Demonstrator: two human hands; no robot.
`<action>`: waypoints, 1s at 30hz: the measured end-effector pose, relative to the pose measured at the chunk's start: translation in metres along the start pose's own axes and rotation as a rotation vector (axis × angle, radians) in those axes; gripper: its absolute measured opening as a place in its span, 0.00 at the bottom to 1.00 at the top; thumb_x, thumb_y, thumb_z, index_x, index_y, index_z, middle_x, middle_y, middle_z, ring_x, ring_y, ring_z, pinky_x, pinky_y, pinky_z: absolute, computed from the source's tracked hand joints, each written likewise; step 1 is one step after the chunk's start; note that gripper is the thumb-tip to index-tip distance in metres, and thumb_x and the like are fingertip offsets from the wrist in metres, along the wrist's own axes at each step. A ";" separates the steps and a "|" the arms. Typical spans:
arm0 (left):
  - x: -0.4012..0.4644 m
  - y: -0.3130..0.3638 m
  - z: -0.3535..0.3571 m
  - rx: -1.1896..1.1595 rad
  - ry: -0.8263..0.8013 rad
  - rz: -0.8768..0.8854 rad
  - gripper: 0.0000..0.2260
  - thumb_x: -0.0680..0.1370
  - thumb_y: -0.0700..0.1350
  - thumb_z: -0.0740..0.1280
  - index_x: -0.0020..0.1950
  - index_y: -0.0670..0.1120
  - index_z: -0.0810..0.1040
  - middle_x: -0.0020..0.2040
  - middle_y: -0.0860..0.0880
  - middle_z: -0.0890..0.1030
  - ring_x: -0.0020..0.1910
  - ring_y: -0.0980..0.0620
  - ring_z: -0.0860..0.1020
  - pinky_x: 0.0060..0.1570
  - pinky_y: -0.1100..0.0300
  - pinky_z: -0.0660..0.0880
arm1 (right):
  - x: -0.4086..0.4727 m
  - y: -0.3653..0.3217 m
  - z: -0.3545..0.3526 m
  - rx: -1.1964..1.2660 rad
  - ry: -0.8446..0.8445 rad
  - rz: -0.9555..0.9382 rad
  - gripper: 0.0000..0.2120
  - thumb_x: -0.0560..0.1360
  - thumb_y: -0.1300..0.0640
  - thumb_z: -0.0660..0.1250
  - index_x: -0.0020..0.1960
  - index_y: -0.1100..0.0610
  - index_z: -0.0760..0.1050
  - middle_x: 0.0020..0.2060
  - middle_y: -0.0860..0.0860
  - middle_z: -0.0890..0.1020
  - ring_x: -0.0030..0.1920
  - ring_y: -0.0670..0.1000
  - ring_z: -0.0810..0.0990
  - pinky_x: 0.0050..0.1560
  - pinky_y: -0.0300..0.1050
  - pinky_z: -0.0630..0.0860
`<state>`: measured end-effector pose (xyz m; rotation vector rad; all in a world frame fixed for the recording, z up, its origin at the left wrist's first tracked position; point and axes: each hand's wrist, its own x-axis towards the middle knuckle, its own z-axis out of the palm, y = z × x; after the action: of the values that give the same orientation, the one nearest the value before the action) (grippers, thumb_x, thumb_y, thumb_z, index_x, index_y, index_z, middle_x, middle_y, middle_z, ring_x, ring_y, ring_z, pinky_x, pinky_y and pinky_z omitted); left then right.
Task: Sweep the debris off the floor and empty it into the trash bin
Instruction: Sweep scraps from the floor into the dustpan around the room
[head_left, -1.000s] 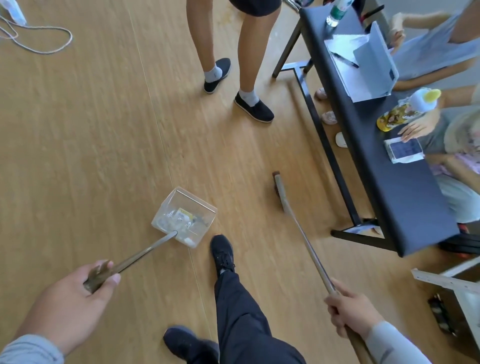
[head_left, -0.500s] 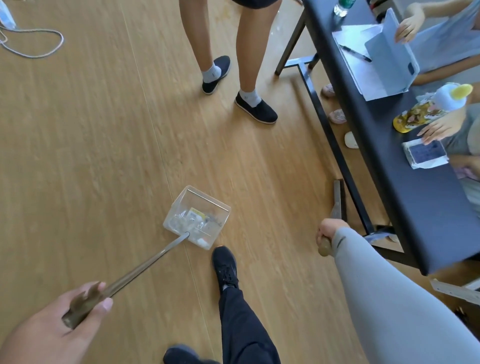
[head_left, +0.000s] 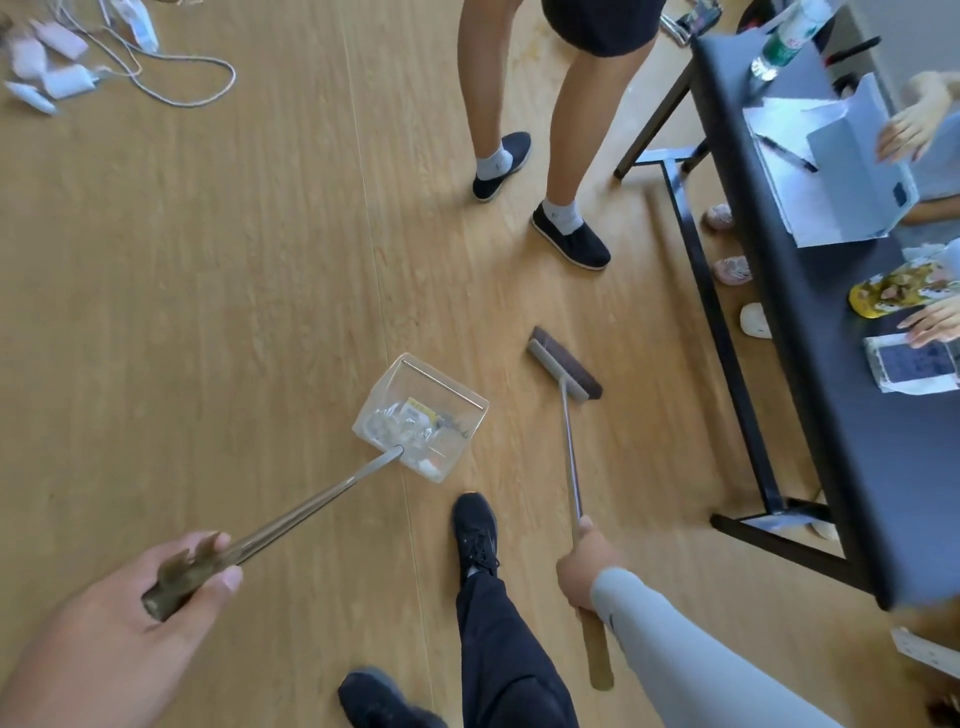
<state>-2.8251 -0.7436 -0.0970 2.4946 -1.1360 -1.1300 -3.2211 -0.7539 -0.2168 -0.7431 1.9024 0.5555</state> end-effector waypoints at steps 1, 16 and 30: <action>-0.003 -0.013 -0.008 -0.020 -0.001 -0.001 0.26 0.58 0.76 0.69 0.53 0.69 0.80 0.47 0.63 0.83 0.51 0.49 0.82 0.57 0.41 0.78 | -0.016 0.006 0.015 0.004 -0.020 -0.045 0.33 0.80 0.64 0.55 0.82 0.55 0.47 0.67 0.58 0.74 0.56 0.57 0.80 0.53 0.46 0.80; -0.089 -0.138 -0.080 -0.017 0.000 -0.114 0.09 0.70 0.59 0.74 0.46 0.71 0.79 0.41 0.62 0.84 0.41 0.52 0.81 0.43 0.50 0.78 | -0.117 0.008 0.006 0.160 0.001 -0.190 0.23 0.78 0.64 0.62 0.72 0.53 0.69 0.33 0.57 0.73 0.25 0.52 0.71 0.24 0.42 0.72; -0.105 -0.201 -0.071 0.003 0.039 -0.285 0.15 0.71 0.51 0.77 0.44 0.73 0.78 0.41 0.64 0.84 0.46 0.52 0.81 0.50 0.51 0.75 | -0.084 -0.047 0.143 -0.628 -0.042 -0.269 0.43 0.76 0.67 0.57 0.81 0.46 0.38 0.44 0.48 0.77 0.36 0.48 0.77 0.35 0.40 0.78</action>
<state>-2.7040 -0.5404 -0.0761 2.7308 -0.7891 -1.1388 -3.0708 -0.6715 -0.2027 -1.3513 1.5505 1.0008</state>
